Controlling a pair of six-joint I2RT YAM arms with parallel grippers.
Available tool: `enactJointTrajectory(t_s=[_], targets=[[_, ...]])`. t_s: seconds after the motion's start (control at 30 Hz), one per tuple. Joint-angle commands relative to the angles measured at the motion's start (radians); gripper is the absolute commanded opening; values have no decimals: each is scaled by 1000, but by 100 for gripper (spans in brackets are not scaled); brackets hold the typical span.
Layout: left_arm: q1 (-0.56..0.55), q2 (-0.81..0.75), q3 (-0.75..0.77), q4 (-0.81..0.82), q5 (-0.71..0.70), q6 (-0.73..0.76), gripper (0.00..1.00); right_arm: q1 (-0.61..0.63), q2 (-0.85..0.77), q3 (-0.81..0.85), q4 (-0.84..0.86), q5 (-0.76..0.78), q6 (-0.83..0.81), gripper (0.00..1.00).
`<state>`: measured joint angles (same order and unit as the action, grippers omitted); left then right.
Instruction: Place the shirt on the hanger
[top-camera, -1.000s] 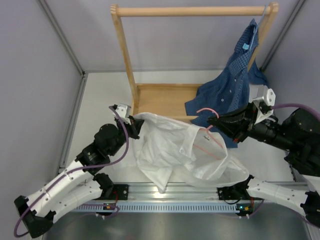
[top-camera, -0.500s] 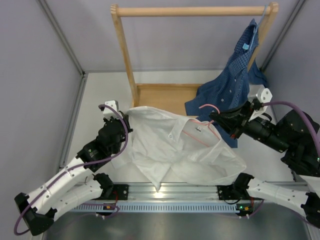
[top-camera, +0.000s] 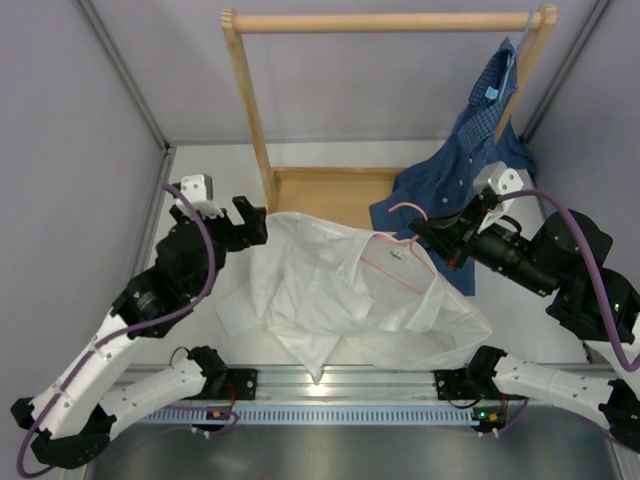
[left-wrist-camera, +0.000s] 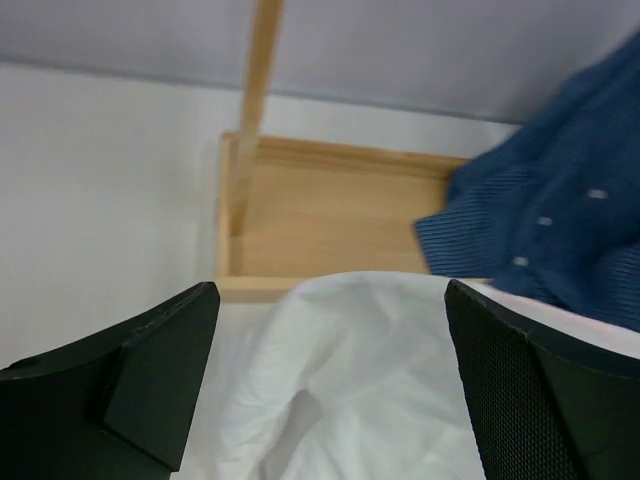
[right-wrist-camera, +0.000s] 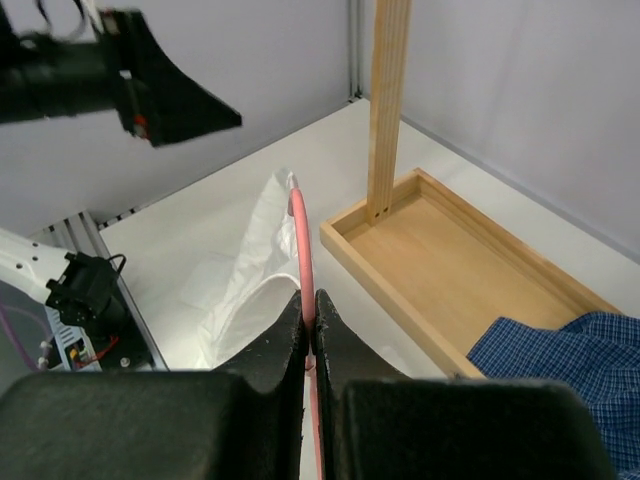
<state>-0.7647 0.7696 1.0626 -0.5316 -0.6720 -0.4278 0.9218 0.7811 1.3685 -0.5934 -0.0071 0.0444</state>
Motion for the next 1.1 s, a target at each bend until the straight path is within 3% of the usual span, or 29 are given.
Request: enactJointTrajectory(t_s=[0.0,0.07,0.1,0.13,0.2,0.23,0.3,0.5,0.6,0.9,0.97,1.07], targets=[[2,8,178,14,448,150,98,2,12,30,52,13,9,0],[2,144,250,45,686,259,98,2,7,24,34,-35,15,0],[1,198,319,47,961,300,98,2,1,21,23,-51,18,0],[-4,250,350,44,1102,405,98,2,-11,8,18,-66,25,0],[-30,351,398,21,1352,498,98,3,-25,-9,-2,-106,25,0],[-34,365,410,18,1409,612,98,2,-28,-12,-9,-113,28,0],[-38,385,402,18,1440,726,98,2,-31,-2,-42,-171,32,0],[-38,457,424,-31,1583,811,93,2,-26,37,-94,-258,35,0],[-38,493,418,-34,1672,816,79,2,-20,37,-95,-280,34,0],[-38,545,370,-39,1755,797,61,2,-8,60,-74,-278,32,0],[-38,548,362,-42,1775,794,53,2,-3,69,-74,-272,28,0],[-38,562,355,-44,1784,793,28,3,3,73,-46,-278,34,0]])
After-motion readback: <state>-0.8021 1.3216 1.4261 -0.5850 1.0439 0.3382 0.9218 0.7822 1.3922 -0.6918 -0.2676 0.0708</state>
